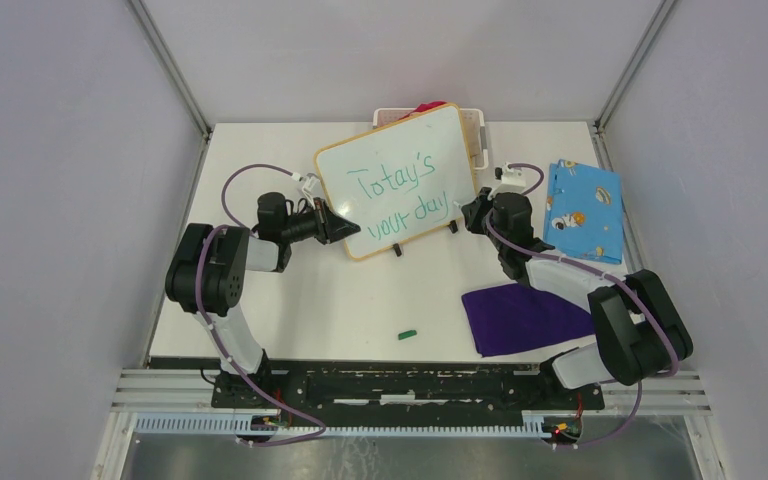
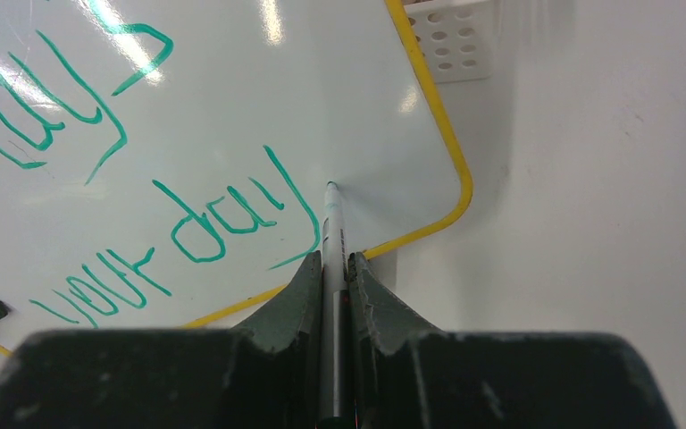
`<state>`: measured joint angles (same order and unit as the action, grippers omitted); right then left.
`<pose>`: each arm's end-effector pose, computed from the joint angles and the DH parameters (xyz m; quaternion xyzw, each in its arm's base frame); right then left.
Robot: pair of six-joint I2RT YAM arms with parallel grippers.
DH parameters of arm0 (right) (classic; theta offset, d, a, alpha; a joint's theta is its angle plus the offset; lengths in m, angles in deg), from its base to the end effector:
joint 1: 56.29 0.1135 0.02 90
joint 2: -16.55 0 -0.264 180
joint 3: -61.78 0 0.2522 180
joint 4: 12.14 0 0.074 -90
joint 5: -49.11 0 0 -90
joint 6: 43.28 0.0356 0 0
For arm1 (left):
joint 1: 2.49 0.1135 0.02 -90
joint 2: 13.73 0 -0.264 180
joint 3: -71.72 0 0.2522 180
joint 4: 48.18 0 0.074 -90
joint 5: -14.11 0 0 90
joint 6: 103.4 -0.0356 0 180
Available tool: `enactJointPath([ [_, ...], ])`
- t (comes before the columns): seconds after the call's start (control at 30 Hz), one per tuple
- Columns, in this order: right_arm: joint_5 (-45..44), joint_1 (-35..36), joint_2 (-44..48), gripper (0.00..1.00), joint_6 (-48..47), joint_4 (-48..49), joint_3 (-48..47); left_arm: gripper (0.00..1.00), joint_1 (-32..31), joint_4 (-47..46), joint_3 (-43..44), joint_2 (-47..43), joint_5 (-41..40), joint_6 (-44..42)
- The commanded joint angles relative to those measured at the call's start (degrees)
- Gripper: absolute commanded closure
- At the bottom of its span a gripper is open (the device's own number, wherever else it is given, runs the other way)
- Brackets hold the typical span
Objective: Write a sentence on the whiteboard
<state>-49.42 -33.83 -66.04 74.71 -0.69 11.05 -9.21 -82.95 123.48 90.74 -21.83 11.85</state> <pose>0.2816 0.1107 0.2041 0.0819 0.8159 0.1873 0.5408 0.3234 -0.0671 0.1393 0.1478 0.7540 -0.4976 0.4025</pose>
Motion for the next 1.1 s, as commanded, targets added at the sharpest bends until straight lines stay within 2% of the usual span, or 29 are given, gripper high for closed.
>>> enactJointPath([
  [0.0,-2.2,-0.2,-1.1,1.0,-1.2,-0.7,-1.5,0.74,-0.9,5.5,0.2,1.2,-3.4,-4.2],
  [0.7,-1.7,-0.3,0.4,1.0,-0.8,-0.6,-1.0,0.74,-1.1,5.9,0.3,1.1,-3.5,-4.5],
  [1.07,1.4,-0.3,9.0,1.0,2.9,0.1,0.5,0.74,-1.1,5.9,0.4,1.2,-3.4,-4.6],
])
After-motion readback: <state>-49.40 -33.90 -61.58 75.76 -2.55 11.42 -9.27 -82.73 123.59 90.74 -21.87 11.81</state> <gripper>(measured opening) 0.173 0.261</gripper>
